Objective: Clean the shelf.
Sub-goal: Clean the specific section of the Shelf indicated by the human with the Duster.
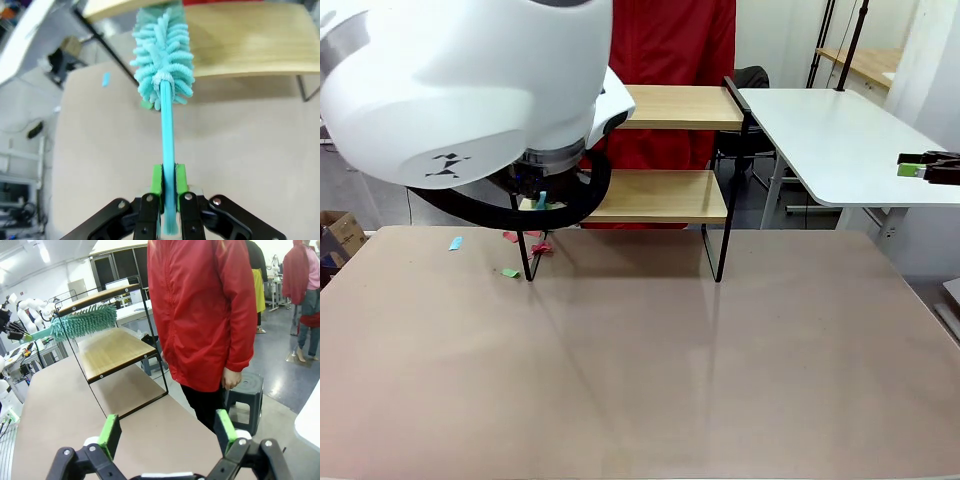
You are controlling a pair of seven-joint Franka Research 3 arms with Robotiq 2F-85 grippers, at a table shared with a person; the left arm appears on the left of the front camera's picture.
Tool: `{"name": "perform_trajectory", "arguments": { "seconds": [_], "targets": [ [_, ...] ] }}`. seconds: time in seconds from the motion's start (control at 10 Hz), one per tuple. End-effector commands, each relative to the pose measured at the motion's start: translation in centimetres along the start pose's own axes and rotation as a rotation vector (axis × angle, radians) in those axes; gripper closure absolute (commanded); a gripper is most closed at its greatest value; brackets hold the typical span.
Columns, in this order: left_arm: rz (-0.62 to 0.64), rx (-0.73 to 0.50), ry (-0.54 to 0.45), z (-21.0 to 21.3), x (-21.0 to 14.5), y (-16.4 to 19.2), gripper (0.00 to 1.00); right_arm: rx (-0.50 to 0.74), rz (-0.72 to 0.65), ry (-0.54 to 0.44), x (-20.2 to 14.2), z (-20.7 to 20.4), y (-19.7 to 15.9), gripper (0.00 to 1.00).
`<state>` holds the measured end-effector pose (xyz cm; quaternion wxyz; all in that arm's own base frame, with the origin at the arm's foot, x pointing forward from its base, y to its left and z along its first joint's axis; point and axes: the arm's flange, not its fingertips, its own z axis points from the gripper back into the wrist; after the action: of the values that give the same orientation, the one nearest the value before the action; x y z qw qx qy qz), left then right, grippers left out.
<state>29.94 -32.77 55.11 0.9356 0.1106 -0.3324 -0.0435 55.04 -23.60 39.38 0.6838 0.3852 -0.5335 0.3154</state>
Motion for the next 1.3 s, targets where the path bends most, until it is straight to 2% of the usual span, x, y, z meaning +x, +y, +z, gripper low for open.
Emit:
{"name": "perform_trajectory", "arguments": {
  "seconds": [0.0,0.5,0.8,1.0,1.2],
  "targets": [
    [-0.071,-0.16,-0.028,-0.4,-1.2,2.1,0.87,0.002,0.005,0.001,0.3,-0.1,0.1,0.0],
    [-0.168,-0.403,-0.129,-0.6,-2.2,7.4,0.87,0.002,0.005,0.001,0.3,-0.1,0.1,0.0],
    [-0.35,-0.601,-0.173,-1.4,-2.3,11.1,0.87,0.002,0.005,0.001,0.3,-0.1,0.1,0.0],
    [-0.437,-0.647,-0.159,-2.1,-2.7,13.2,0.87,0.002,0.005,0.001,0.3,-0.1,0.1,0.0],
    [-0.523,-0.753,-0.198,-2.8,-2.5,16.0,0.87,0.002,0.005,0.001,0.3,-0.1,0.1,0.0]
  ]
}}
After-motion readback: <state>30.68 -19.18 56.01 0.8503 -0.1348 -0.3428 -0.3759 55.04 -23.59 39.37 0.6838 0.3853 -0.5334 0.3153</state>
